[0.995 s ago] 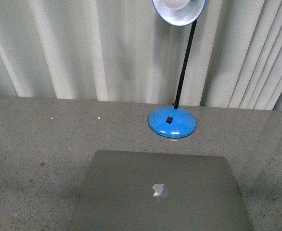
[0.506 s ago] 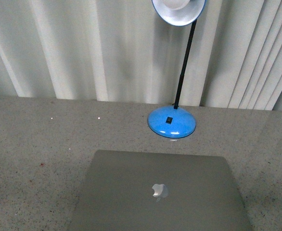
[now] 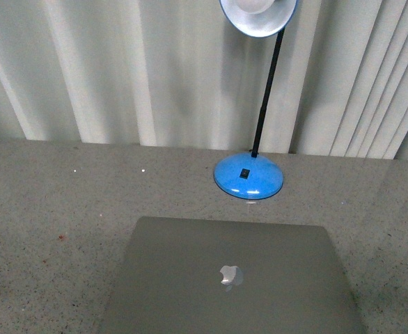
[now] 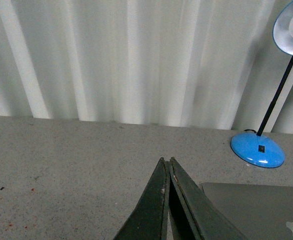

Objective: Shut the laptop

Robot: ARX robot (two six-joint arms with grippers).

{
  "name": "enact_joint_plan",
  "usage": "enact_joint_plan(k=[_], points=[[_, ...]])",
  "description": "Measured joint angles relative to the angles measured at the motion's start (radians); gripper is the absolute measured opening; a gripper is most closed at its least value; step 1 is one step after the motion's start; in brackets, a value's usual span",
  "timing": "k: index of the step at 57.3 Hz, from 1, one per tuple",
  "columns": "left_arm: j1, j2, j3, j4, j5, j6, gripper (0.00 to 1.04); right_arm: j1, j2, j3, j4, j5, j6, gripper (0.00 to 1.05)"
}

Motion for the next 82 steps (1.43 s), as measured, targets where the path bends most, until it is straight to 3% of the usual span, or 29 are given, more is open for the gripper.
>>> enact_joint_plan(k=[13,18,35,38,66,69,82], points=[[0.0,-0.085,0.0,-0.091,-0.001,0.0,0.04,0.0,-0.056,0.0,-0.056,0.0,0.0,0.03],[0.0,-0.19,0.0,-0.216,0.0,0.0,0.04,0.0,-0.167,0.001,-0.204,-0.002,0.0,0.03],[0.0,-0.217,0.0,-0.224,0.0,0.0,0.04,0.0,-0.225,0.0,-0.232,-0.002,0.0,0.03],[0.0,-0.217,0.0,-0.224,0.0,0.0,0.04,0.0,-0.225,0.0,-0.233,-0.002,0.0,0.09],[0.0,-0.217,0.0,-0.224,0.0,0.0,0.91,-0.001,-0.225,0.0,-0.233,-0.002,0.0,0.97],[0.0,-0.217,0.0,-0.224,0.0,0.001,0.99,-0.001,-0.225,0.0,-0.233,-0.002,0.001,0.98],[0.0,-0.217,0.0,-0.224,0.0,0.003,0.98,-0.001,-0.225,0.0,-0.233,-0.002,0.001,0.97]])
